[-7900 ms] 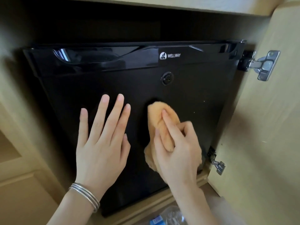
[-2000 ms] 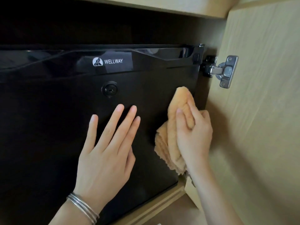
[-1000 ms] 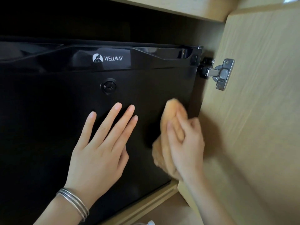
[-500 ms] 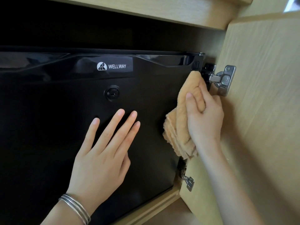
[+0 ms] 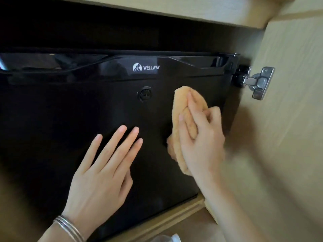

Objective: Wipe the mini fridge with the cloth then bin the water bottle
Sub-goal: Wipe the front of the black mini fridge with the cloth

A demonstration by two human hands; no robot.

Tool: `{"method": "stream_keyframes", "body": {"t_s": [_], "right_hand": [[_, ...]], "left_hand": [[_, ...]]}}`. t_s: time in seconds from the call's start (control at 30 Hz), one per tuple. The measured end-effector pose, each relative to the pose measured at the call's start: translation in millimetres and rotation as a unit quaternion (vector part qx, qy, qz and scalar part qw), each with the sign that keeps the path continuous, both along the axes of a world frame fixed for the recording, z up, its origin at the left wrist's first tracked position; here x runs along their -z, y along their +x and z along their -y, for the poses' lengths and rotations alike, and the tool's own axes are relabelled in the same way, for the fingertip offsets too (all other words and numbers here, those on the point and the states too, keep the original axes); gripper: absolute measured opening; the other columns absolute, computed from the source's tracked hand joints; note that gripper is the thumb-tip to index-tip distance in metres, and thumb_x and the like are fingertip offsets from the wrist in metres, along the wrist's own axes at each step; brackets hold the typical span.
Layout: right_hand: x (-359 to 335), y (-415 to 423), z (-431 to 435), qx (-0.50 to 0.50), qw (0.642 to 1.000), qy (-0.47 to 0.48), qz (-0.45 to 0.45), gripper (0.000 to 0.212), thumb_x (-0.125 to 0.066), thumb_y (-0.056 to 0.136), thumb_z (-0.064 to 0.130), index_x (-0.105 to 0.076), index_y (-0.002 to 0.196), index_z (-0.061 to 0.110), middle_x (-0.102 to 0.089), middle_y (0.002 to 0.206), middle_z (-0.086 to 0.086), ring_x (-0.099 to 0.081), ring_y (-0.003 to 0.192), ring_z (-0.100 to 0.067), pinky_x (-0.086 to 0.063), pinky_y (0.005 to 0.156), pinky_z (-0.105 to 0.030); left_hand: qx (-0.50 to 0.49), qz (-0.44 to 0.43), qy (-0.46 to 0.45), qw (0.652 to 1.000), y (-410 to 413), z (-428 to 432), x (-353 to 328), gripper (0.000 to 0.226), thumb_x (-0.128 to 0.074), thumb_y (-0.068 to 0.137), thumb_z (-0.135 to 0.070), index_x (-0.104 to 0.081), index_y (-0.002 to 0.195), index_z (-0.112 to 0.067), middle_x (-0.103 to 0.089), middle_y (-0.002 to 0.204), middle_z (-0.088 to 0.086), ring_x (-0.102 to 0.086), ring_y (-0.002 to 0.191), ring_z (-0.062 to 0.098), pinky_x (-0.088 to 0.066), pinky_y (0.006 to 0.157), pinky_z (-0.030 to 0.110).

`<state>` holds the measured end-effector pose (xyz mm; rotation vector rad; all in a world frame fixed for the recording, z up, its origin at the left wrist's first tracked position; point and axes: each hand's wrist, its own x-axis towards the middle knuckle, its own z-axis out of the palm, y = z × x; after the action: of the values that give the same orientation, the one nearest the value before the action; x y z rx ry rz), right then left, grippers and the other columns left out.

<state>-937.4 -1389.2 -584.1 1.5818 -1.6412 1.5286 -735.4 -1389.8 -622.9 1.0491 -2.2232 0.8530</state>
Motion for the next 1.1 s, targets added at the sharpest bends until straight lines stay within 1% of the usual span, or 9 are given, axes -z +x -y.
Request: {"method": "stream_keyframes", "body": {"t_s": [0.17, 0.27, 0.4, 0.57, 0.7, 0.77, 0.83, 0.97, 1.1], "right_hand": [[70.7, 21.2, -25.1, -0.095, 0.983, 0.080, -0.135, 0.044, -0.043, 0.090, 0.037, -0.043, 0.134, 0.037, -0.043, 0.091, 0.002, -0.045, 0.077, -0.010, -0.047, 0.060, -0.025], [70.7, -3.6, -26.9, -0.064, 0.997, 0.046, -0.015, 0.043, -0.047, 0.089, 0.038, -0.045, 0.132, 0.040, -0.038, 0.088, 0.003, -0.043, 0.071, -0.010, -0.042, 0.063, -0.022], [14.6, -17.8, -2.2, -0.018, 0.994, -0.025, 0.103, 0.043, -0.057, 0.090, 0.027, -0.050, 0.132, 0.027, -0.039, 0.089, 0.000, -0.042, 0.075, -0.009, -0.032, 0.073, 0.000], [19.9, 39.0, -2.3, -0.059, 0.995, -0.044, -0.065, 0.042, -0.050, 0.090, 0.031, -0.048, 0.132, 0.029, -0.039, 0.086, -0.001, -0.042, 0.072, -0.014, -0.035, 0.065, -0.019], [76.0, 44.4, -11.5, -0.091, 0.984, 0.029, -0.150, 0.051, -0.054, 0.090, 0.030, -0.036, 0.137, 0.038, -0.044, 0.089, 0.000, -0.041, 0.077, -0.011, -0.040, 0.063, -0.021], [102.3, 29.8, -22.2, -0.098, 0.984, 0.071, -0.132, 0.050, -0.053, 0.089, 0.034, -0.036, 0.136, 0.043, -0.040, 0.090, 0.005, -0.043, 0.074, -0.009, -0.045, 0.058, -0.023], [111.0, 10.3, -29.8, -0.090, 0.993, 0.065, -0.046, 0.045, -0.050, 0.089, 0.036, -0.043, 0.133, 0.041, -0.037, 0.090, 0.007, -0.045, 0.071, -0.008, -0.045, 0.059, -0.021], [76.3, -33.5, -11.2, -0.005, 0.992, -0.012, 0.124, 0.042, -0.059, 0.089, 0.026, -0.053, 0.130, 0.019, -0.040, 0.089, -0.001, -0.042, 0.073, -0.007, -0.033, 0.073, 0.001], [80.9, -39.2, 10.3, 0.037, 0.994, 0.001, 0.102, 0.042, -0.056, 0.090, 0.031, -0.053, 0.130, 0.019, -0.045, 0.091, -0.003, -0.045, 0.079, -0.011, -0.036, 0.068, -0.002]], "left_hand": [[-0.015, 0.001, 0.013, 1.000, 7.5, -7.1, 7.7, 0.056, -0.042, 0.087, -0.019, -0.045, 0.142, -0.010, -0.030, 0.156, 0.007, -0.022, 0.146, 0.025, -0.017, 0.117, 0.050], [-0.013, 0.008, 0.019, 1.000, 10.2, -6.1, 12.3, 0.056, -0.042, 0.086, -0.018, -0.045, 0.142, -0.011, -0.029, 0.157, 0.006, -0.021, 0.147, 0.026, -0.015, 0.118, 0.050], [-0.013, -0.008, 0.028, 1.000, 14.1, -8.2, 12.8, 0.058, -0.042, 0.086, -0.018, -0.042, 0.143, -0.011, -0.028, 0.157, 0.007, -0.020, 0.147, 0.025, -0.014, 0.119, 0.048], [-0.023, -0.032, 0.031, 0.999, 20.2, -11.6, 14.3, 0.058, -0.041, 0.086, -0.019, -0.041, 0.143, -0.010, -0.027, 0.157, 0.007, -0.019, 0.147, 0.025, -0.011, 0.120, 0.046], [-0.020, -0.031, 0.033, 0.999, 20.0, -12.8, 15.2, 0.056, -0.042, 0.086, -0.019, -0.043, 0.142, -0.010, -0.026, 0.157, 0.007, -0.018, 0.147, 0.025, -0.010, 0.120, 0.046], [-0.015, -0.028, 0.032, 0.999, 20.1, -13.1, 17.3, 0.055, -0.041, 0.086, -0.019, -0.044, 0.141, -0.010, -0.028, 0.156, 0.008, -0.018, 0.147, 0.027, -0.009, 0.120, 0.047], [-0.011, -0.028, 0.029, 0.999, 20.2, -12.2, 19.5, 0.056, -0.041, 0.086, -0.020, -0.044, 0.141, -0.011, -0.029, 0.156, 0.008, -0.017, 0.147, 0.027, -0.009, 0.120, 0.049], [-0.016, -0.007, 0.024, 1.000, 19.1, -9.0, 22.5, 0.056, -0.041, 0.087, -0.023, -0.045, 0.141, -0.012, -0.029, 0.156, 0.008, -0.015, 0.147, 0.031, -0.006, 0.118, 0.052], [-0.026, 0.019, 0.011, 0.999, 20.8, -6.3, 26.0, 0.059, -0.044, 0.086, -0.023, -0.040, 0.145, -0.014, -0.024, 0.158, 0.007, -0.011, 0.148, 0.033, -0.004, 0.118, 0.053]]}}
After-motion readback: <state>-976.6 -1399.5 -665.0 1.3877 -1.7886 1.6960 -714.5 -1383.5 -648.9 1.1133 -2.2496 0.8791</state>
